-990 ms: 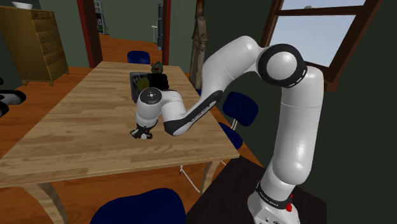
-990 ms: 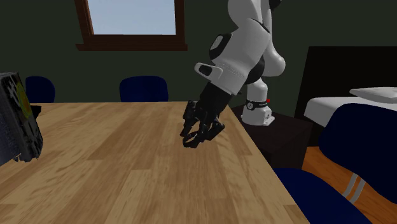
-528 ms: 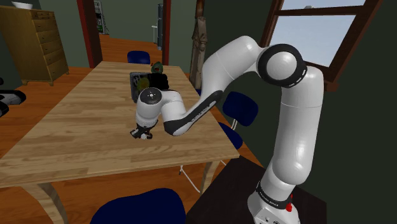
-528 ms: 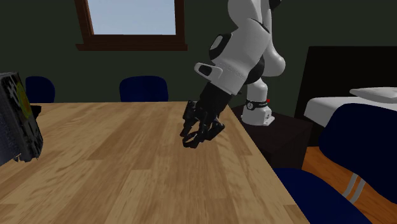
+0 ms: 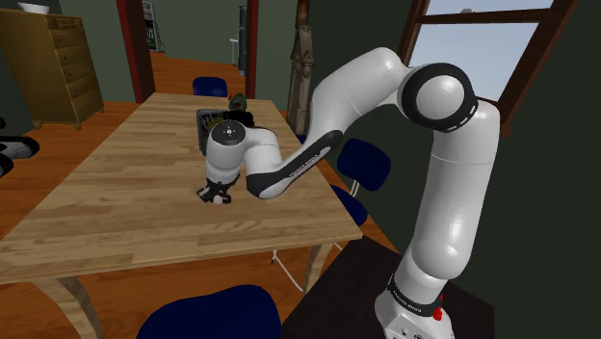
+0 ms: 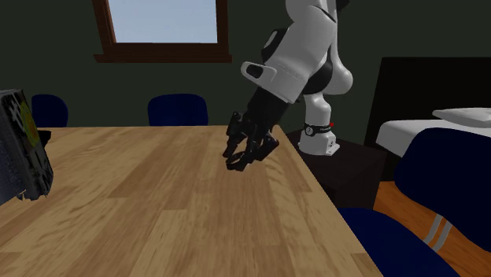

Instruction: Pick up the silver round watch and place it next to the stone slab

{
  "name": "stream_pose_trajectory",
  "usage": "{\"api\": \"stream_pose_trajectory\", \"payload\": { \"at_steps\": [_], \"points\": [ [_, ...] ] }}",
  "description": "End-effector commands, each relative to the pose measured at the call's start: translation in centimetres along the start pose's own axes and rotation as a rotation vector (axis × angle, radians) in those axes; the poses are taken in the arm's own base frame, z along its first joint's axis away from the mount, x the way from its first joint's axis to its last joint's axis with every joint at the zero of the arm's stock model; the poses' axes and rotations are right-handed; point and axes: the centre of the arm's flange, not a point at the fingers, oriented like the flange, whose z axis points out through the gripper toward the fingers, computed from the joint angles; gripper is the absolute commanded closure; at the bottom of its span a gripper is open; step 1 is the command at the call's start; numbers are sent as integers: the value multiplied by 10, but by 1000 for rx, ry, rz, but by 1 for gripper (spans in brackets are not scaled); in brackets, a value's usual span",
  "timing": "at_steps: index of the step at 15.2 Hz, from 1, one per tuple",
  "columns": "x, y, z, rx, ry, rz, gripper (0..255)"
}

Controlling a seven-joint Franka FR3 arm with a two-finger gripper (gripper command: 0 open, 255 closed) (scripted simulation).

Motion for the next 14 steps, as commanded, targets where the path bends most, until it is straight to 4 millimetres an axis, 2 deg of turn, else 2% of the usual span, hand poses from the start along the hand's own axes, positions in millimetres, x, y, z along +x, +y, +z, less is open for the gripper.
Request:
{"api": "stream_pose_trajectory", "payload": {
  "at_steps": [1, 14],
  "points": [
    [6, 3, -9, 0, 0, 0, 255],
    [39, 19, -67, 0, 0, 0, 255]
  ]
}}
